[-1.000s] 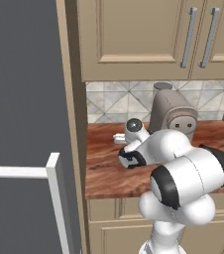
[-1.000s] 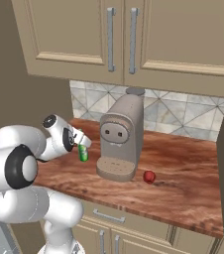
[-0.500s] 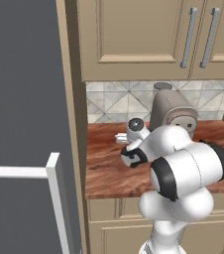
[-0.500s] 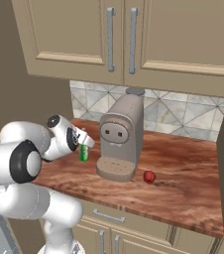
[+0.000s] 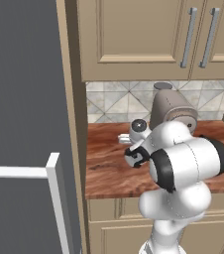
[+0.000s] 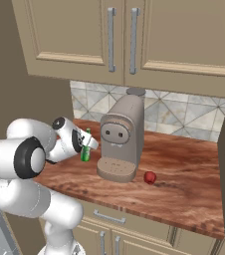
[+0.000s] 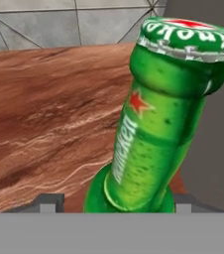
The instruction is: Place the liquor and beer on the top shelf of the fridge to keep them out of children's reach, and place the bell pepper on lower shelves for easy access.
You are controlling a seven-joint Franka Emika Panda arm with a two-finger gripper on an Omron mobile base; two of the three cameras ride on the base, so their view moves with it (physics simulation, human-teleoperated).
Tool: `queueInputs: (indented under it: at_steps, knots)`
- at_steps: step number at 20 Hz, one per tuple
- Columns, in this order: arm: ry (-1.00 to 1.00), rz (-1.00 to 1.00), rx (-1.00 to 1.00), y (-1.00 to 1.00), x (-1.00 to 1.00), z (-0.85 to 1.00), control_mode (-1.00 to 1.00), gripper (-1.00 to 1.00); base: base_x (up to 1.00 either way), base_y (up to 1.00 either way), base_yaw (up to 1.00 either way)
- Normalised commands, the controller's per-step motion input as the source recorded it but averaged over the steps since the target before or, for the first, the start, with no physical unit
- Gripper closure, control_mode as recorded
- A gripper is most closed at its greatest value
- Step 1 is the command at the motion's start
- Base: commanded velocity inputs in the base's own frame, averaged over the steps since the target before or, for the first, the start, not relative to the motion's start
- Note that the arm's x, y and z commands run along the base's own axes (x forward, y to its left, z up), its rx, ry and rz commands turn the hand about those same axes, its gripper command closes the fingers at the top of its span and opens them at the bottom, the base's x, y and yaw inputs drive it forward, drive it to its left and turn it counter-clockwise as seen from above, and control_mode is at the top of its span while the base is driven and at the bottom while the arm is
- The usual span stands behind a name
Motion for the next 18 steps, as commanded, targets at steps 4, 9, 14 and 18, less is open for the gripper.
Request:
queueInputs:
  at_steps: [4, 9, 14, 18]
  knots:
    - [-0.06, 0.0, 0.0, 0.0, 0.0, -0.12, -1.0, 1.0, 0.0, 0.0, 0.0]
    - [-0.14, 0.0, 0.0, 0.0, -0.02, -0.05, -1.0, 1.0, 0.0, 0.0, 0.0]
    - [-0.13, 0.07, 0.0, 0.0, -0.41, 0.09, -1.0, 1.0, 0.0, 0.0, 0.0]
    - [0.0, 0.11, 0.0, 0.01, -0.74, 0.61, -1.0, 1.0, 0.0, 0.0, 0.0]
